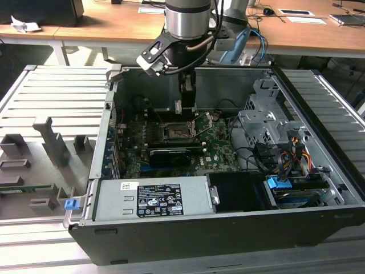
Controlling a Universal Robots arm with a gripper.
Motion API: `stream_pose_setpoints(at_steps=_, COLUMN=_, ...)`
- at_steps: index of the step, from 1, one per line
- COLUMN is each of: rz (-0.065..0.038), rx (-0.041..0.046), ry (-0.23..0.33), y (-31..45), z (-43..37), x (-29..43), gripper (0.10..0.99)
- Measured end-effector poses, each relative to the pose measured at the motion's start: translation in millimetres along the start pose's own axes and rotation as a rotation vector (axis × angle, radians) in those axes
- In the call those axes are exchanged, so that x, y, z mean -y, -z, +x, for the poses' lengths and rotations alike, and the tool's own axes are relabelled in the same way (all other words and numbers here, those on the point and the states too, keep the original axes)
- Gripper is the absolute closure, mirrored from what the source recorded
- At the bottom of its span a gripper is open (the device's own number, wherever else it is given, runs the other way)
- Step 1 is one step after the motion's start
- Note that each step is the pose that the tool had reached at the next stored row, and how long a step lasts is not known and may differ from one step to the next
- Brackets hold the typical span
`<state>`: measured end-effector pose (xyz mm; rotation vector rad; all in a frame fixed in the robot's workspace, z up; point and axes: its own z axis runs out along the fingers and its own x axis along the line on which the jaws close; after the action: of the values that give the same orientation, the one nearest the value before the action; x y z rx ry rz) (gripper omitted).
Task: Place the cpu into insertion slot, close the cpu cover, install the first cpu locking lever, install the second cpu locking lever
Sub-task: 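Place the cpu into insertion slot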
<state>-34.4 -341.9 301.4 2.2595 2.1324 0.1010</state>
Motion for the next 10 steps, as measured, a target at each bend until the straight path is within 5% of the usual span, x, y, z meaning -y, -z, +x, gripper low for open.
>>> stream_pose_setpoints(at_steps=5, rz=-0.001, rx=0.0063, ry=-0.091, y=-2.7, z=-0.1, x=0.2, gripper=0.545)
stream_pose_setpoints(at_steps=10, rz=-0.001, rx=0.0089, ry=-0.126, y=-4.6, z=-0.1, x=0.3, gripper=0.545)
